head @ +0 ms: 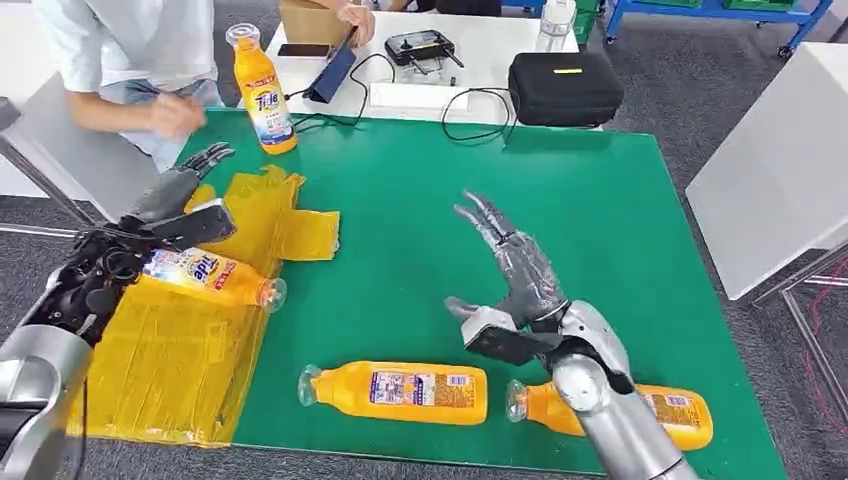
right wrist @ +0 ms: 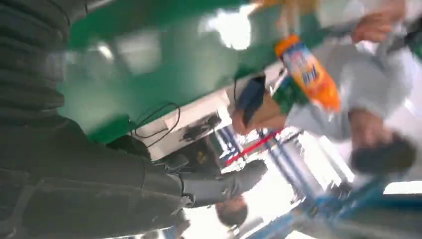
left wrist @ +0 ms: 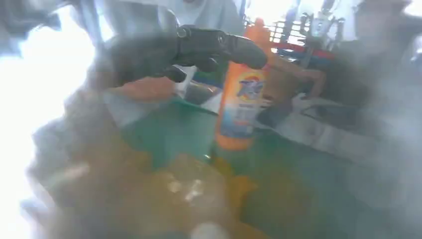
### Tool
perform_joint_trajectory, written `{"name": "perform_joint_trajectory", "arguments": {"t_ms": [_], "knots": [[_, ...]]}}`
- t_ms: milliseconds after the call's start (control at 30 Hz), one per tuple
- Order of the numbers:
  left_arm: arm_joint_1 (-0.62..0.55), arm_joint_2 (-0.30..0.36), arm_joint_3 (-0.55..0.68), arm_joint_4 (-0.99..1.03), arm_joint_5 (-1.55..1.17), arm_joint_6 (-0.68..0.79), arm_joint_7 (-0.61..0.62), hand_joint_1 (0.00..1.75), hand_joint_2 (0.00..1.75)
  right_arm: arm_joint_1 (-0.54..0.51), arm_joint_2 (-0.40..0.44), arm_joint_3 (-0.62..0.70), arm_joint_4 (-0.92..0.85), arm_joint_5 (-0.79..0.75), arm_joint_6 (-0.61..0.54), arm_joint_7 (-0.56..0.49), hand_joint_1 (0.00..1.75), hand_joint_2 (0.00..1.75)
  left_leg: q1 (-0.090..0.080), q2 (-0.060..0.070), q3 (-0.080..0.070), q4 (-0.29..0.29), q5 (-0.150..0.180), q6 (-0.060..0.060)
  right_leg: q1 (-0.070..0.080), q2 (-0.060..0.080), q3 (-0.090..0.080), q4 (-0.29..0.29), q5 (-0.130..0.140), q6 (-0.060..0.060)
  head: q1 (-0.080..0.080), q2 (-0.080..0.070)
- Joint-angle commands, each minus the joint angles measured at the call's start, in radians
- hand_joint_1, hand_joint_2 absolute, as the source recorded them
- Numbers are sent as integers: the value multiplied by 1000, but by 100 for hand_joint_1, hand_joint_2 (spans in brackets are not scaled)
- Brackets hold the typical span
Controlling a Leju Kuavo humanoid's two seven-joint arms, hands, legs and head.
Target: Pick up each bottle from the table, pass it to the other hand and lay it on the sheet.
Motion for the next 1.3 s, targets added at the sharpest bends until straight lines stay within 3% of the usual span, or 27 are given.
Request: {"name": "perform_joint_trajectory", "arguments": {"t_ms": [33, 133, 267, 467, 800, 1300], "knots": [[12, -176, 108, 41, 33, 0, -15, 0, 175, -41, -220, 93, -123, -53, 121, -42, 0, 175, -2, -5, 1, 0, -1, 1, -2, -1, 3, 0, -2, 0, 0, 0], [6, -177, 107, 47, 32, 0, -13, 0, 175, -49, -211, 104, -108, -53, 123, -42, 0, 175, -3, -3, 2, 0, -1, 0, -3, 2, 4, 0, -2, -1, 0, 0], [-24, -215, 96, 91, 34, -23, -30, 0, 175, -138, -244, 208, -76, -150, 249, -136, 0, 175, -3, -1, 1, 1, -1, 0, -2, 4, 2, 1, -1, -1, -1, 0], [-26, -227, 100, 104, 45, -32, -37, 0, 175, -142, -240, 230, -59, -162, 260, -141, 0, 175, -2, -1, 2, 0, -1, 0, 0, 4, 3, 0, -1, 0, -1, 0], [-38, -250, 109, 138, 72, -53, -46, 0, 175, -132, -166, 334, 63, -176, 270, -148, 0, 175, -1, 2, 2, -1, -1, 0, 0, 5, 2, -1, 1, 0, -1, 0], [-48, -271, 143, 161, 122, -57, -40, 0, 175, -189, -48, 457, 335, -153, 267, -77, 0, 175, -1, 3, 4, -1, -1, 0, 0, 8, 3, 0, 0, 0, 0, 0]]}}
